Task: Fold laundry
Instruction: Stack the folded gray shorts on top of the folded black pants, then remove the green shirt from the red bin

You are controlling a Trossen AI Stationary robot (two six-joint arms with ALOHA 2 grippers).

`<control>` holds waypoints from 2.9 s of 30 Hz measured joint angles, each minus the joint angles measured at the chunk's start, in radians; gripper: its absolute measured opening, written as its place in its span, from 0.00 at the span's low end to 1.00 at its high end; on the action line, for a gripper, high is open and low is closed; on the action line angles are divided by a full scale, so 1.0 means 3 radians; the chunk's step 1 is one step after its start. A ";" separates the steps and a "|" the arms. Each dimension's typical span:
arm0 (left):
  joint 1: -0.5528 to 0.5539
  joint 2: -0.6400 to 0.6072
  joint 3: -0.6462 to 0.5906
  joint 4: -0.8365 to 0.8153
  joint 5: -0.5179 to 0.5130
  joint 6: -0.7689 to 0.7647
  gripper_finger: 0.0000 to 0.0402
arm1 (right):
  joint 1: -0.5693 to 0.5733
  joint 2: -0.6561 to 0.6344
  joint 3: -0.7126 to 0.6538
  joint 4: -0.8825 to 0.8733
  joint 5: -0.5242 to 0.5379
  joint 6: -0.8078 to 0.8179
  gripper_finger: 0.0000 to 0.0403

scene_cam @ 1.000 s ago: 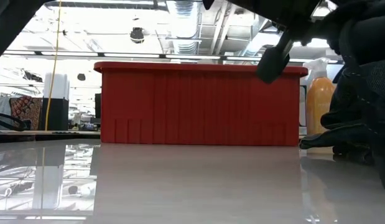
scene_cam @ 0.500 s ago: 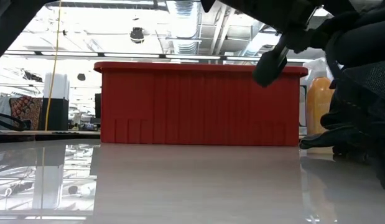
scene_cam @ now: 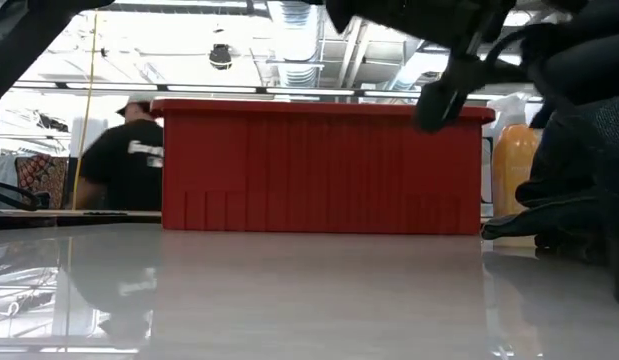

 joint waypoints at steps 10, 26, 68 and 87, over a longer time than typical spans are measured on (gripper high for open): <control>0.0001 -0.0026 0.0614 -0.1295 -0.0239 0.0604 0.43 | -0.0002 0.0531 -0.0004 -0.0459 -0.0341 0.0549 0.31; -0.0170 -0.0445 0.0961 -0.2367 -0.1236 0.1282 0.43 | -0.0037 0.1181 -0.0003 -0.0526 -0.1006 0.0872 0.30; -0.0781 -0.2964 -0.1361 -0.3324 -0.3452 0.0811 0.43 | -0.0823 -0.0762 -0.0009 -0.0109 -0.0196 -0.0708 0.30; -0.0933 -0.3629 -0.3455 0.0300 -0.2025 0.0922 0.43 | -0.3877 -0.0564 -0.0003 0.2778 -0.1491 -0.3975 0.32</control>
